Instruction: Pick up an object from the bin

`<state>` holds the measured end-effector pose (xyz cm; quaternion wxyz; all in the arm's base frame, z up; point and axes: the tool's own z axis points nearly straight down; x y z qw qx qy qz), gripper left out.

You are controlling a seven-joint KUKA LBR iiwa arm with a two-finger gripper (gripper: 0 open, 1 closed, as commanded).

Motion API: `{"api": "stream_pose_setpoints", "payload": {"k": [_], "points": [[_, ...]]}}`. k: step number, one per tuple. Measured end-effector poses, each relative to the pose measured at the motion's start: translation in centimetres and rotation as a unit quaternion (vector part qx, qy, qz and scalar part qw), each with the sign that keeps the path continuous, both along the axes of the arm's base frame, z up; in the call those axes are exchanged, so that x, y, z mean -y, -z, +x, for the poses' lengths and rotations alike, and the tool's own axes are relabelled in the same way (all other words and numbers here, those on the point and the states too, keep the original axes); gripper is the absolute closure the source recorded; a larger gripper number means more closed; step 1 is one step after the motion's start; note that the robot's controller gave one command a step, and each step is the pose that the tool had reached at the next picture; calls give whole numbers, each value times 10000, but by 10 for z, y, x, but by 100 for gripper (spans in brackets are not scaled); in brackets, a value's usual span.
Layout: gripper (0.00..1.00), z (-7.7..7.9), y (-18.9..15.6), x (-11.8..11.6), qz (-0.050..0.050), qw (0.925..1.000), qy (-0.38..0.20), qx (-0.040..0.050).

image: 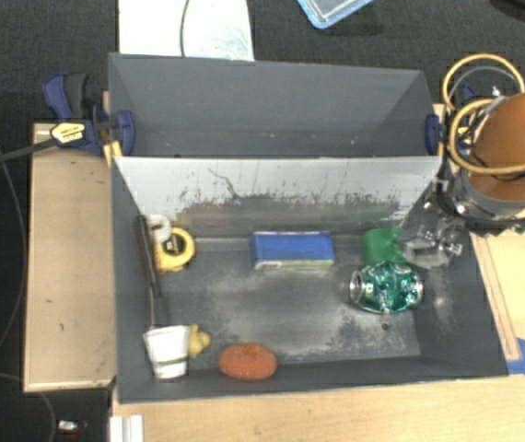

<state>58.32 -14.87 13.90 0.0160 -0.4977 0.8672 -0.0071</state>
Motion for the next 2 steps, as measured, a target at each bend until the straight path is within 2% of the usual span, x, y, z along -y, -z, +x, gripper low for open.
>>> {"api": "stream_pose_setpoints", "payload": {"k": [1,2], "points": [[100,8,-13,0,21,9997,243,2],[100,4,0,-2,-4,9991,-430,-1]]}}
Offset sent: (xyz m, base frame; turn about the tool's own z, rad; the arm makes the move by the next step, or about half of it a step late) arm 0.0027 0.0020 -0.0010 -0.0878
